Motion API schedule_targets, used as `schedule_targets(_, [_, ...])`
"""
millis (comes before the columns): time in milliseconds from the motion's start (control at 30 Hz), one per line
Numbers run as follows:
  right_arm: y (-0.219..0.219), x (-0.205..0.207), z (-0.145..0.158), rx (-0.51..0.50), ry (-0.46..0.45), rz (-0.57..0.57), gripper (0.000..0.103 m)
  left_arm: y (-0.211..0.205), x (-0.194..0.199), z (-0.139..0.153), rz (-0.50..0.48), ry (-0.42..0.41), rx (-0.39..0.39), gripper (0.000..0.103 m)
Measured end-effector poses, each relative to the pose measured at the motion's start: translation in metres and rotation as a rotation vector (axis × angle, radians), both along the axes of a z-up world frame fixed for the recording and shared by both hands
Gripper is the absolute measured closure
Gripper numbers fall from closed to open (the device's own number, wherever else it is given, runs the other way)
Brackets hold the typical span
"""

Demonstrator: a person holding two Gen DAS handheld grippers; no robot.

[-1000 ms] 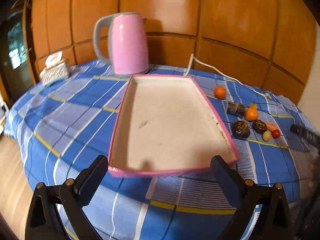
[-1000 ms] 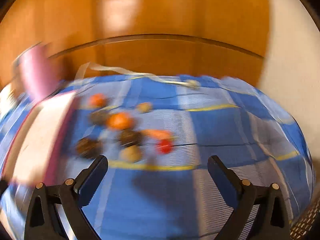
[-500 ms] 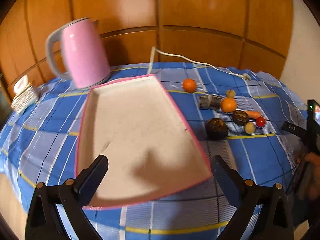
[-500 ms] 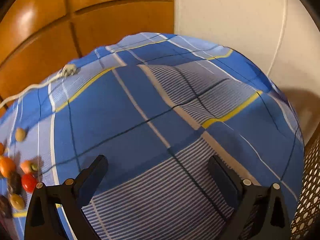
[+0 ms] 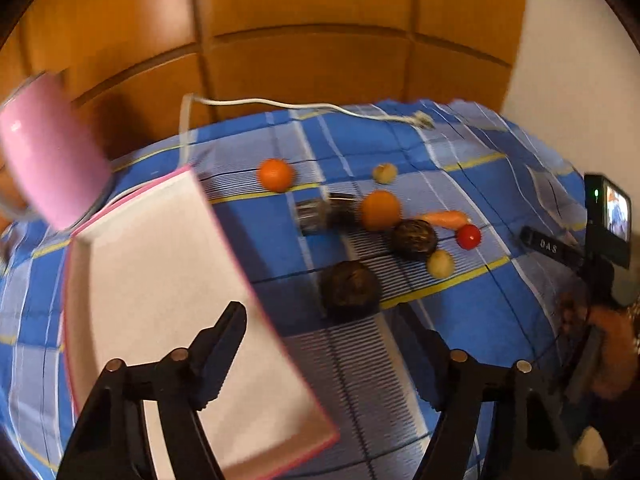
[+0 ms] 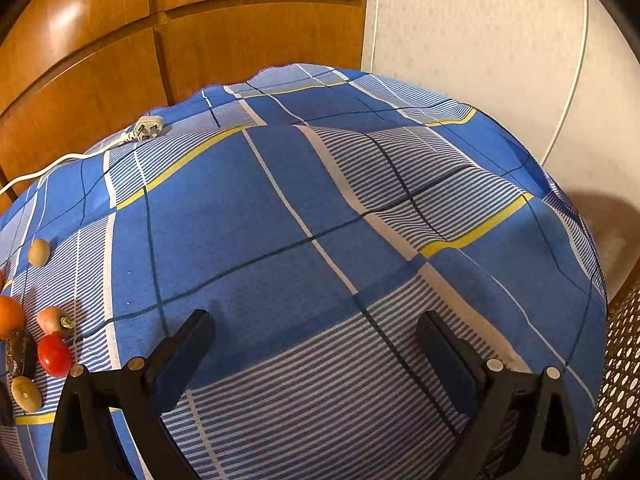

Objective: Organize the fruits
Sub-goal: 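Grasp the dark round fruit with the left gripper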

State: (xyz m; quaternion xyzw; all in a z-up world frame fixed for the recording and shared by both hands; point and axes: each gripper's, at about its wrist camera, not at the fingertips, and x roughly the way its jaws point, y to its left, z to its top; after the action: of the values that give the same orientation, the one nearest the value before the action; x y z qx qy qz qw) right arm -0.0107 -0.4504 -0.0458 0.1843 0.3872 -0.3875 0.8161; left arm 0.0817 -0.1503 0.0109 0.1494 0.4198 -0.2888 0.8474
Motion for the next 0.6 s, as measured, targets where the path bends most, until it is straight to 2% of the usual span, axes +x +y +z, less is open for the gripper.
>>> schedule_targets(100, [0.000,0.000,0.000,0.000,0.000,0.000,0.000,-0.023,0.009,-0.012,-0.047,0.009,0.055,0.027])
schedule_targets(267, [0.000,0.000,0.000,0.000,0.000,0.000,0.000,-0.042,0.022,-0.031,-0.074,0.030,0.114,0.029])
schedule_targets(333, [0.000,0.000,0.000,-0.002,0.000,0.001,0.000,-0.046,0.025,-0.038,-0.089,0.042,0.131,0.043])
schedule_targets(367, [0.000,0.000,0.000,-0.002,0.000,0.001,0.000,-0.047,0.026,-0.043,-0.103,0.065,0.124,0.054])
schedule_targets(500, [0.000,0.000,0.000,-0.003,0.001,0.001,0.000,-0.045,0.020,-0.046,-0.089,0.034,0.098,0.054])
schedule_targets(600, [0.000,0.000,0.000,-0.004,0.001,0.001,0.000,-0.034,0.018,-0.042,-0.052,0.054,0.037,0.054])
